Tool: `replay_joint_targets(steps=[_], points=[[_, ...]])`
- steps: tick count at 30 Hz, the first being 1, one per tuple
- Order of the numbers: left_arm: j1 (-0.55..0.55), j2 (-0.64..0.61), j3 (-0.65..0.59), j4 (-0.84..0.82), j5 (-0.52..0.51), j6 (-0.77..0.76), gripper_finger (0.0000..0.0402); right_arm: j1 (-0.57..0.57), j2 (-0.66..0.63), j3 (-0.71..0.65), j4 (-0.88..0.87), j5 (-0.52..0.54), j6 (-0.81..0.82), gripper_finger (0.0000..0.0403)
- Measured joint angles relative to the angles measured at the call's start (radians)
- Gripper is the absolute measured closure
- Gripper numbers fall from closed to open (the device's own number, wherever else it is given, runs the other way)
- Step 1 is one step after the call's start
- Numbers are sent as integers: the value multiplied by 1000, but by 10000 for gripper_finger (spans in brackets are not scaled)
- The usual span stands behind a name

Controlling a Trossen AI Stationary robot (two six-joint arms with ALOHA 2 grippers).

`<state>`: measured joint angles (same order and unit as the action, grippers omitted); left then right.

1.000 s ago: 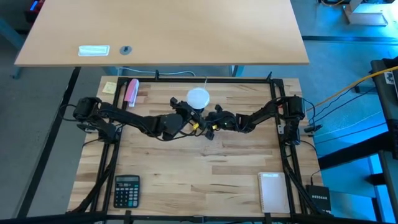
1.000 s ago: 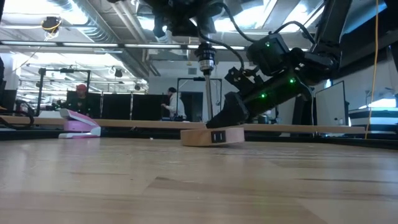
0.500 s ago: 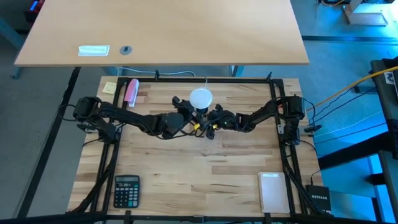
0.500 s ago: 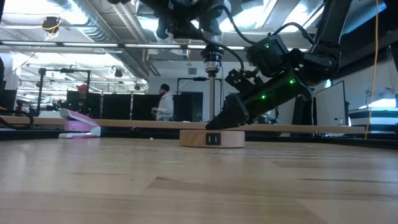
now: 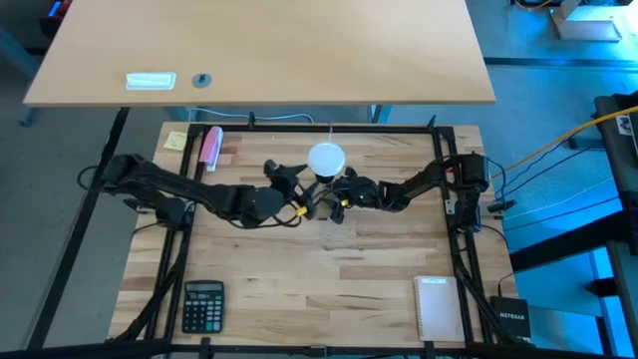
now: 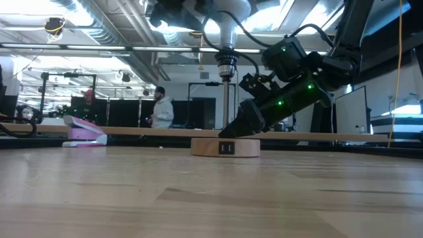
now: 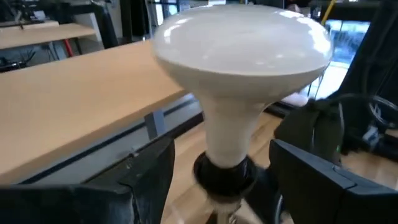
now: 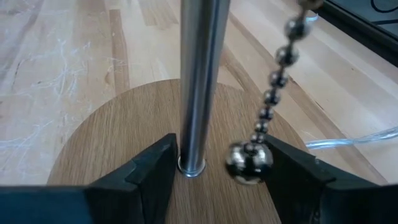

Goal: Screw lightbulb
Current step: Remove the white lightbulb from the lamp

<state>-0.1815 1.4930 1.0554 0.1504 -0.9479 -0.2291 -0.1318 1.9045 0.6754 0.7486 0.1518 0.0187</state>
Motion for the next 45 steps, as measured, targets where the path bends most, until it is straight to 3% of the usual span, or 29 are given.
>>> replay_joint_targets(steps=[8,14,16,22,28,30,36,45], points=[[-31,-57,0,-265,1,-101,149,0,0,0,2,-3,-1,178],[-35,-61,0,-290,4,-200,149,0,0,0,3,-3,-1,178],[-36,-63,0,-290,46,-213,149,0,0,0,5,-3,-1,178],[24,-101,0,-345,272,-159,149,0,0,0,9,-4,-1,178],[201,-180,0,-474,500,-21,149,1,0,0,10,-6,-1,178],[272,-188,0,-470,625,69,149,1,0,0,12,-7,-2,178],[476,-177,0,-396,1136,299,149,0,0,0,14,-11,-5,178],[631,-69,0,-157,1505,423,149,0,0,0,15,-17,25,178]])
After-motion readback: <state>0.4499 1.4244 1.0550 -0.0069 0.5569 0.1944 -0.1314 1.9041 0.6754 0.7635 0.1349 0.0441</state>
